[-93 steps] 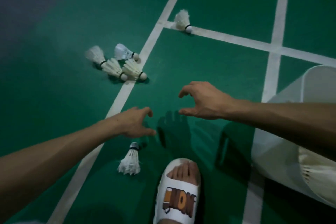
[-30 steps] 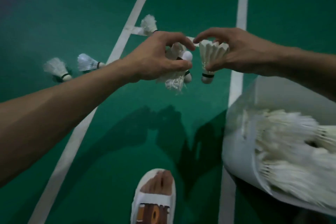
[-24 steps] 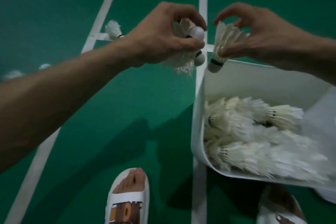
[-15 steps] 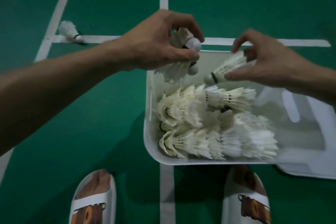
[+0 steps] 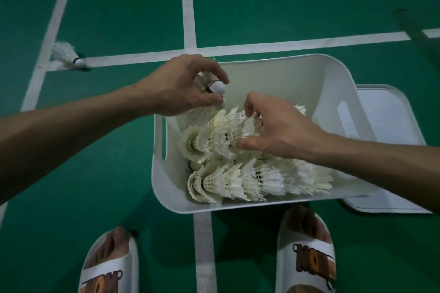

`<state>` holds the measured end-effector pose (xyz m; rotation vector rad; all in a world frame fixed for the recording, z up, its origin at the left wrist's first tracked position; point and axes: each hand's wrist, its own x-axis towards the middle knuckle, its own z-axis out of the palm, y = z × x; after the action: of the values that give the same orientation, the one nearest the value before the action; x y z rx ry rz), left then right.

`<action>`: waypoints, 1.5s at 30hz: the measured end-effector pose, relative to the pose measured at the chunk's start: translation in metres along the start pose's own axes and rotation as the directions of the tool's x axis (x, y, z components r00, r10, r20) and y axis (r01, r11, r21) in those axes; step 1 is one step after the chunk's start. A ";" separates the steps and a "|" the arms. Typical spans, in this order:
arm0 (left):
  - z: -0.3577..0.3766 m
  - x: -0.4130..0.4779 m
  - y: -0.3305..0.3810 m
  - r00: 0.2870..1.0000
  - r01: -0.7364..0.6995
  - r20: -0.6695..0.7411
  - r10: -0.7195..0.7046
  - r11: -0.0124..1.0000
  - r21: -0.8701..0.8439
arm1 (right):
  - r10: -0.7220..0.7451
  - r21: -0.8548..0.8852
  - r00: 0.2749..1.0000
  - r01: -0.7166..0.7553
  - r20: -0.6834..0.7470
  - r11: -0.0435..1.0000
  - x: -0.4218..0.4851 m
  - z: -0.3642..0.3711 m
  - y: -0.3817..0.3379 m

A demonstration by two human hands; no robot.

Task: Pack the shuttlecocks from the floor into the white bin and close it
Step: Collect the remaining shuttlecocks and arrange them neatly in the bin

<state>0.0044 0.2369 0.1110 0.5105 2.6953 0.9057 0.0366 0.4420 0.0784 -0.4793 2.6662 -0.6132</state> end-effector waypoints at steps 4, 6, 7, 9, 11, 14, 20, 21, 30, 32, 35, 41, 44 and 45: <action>0.003 0.000 -0.002 1.000 -0.013 -0.004 0.013 1.000 0.003 | -0.007 0.010 0.998 0.006 0.055 1.000 -0.003 -0.001 0.000; 0.004 0.002 -0.001 1.000 -0.025 -0.009 0.025 1.000 0.005 | -0.014 0.075 0.996 0.007 0.090 0.997 -0.005 -0.009 0.001; 0.004 0.003 -0.001 0.999 -0.031 -0.013 0.031 0.999 0.008 | -0.020 0.088 0.994 0.010 0.108 0.996 -0.007 -0.013 0.002; 0.005 0.005 0.000 0.999 -0.046 -0.020 0.046 0.999 0.012 | -0.019 0.093 0.992 0.008 0.121 0.996 -0.008 -0.017 0.004; 0.006 0.006 0.000 0.998 -0.057 -0.022 0.057 0.998 0.012 | -0.003 0.111 0.995 -0.008 0.099 0.994 -0.008 -0.013 0.005; 0.009 0.008 0.000 0.998 -0.066 -0.013 0.066 0.998 0.008 | 0.005 0.125 0.996 -0.016 0.092 0.992 -0.003 0.000 0.001; 0.007 0.009 0.001 0.996 -0.085 -0.020 0.085 0.996 0.002 | 0.020 0.158 0.996 -0.035 0.092 0.987 0.012 -0.002 0.008; 0.007 0.009 0.002 0.996 -0.091 -0.026 0.091 0.996 -0.010 | 0.018 0.174 0.994 -0.037 0.112 0.984 0.012 -0.004 0.010; 0.007 0.013 0.012 0.984 -0.153 0.071 0.160 0.983 -0.098 | 0.075 0.414 0.995 -0.044 -0.059 0.909 0.023 -0.035 0.023; 0.008 0.015 0.016 0.973 -0.188 0.118 0.199 0.978 -0.094 | 0.043 0.451 0.995 0.002 -0.090 0.893 0.025 -0.038 0.022; 0.008 0.019 0.018 0.958 -0.235 0.150 0.244 0.969 -0.074 | 0.019 0.476 0.993 0.040 -0.119 0.879 0.027 -0.041 0.021; 0.008 0.023 0.011 0.977 -0.185 0.080 0.196 0.975 -0.122 | 0.106 0.434 0.984 -0.033 -0.145 0.900 0.033 -0.039 0.028; 0.005 0.025 0.004 0.998 -0.046 0.038 0.055 0.977 -0.209 | 0.146 0.423 0.983 -0.087 -0.110 0.902 0.029 -0.038 0.035; 0.003 0.025 0.002 0.998 -0.015 0.051 0.027 0.973 -0.229 | 0.145 0.427 0.985 -0.092 -0.092 0.899 0.027 -0.038 0.036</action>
<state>-0.0167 0.2504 0.1065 0.5057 2.4990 1.1729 -0.0118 0.4748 0.0866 -0.1574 2.5387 -1.1785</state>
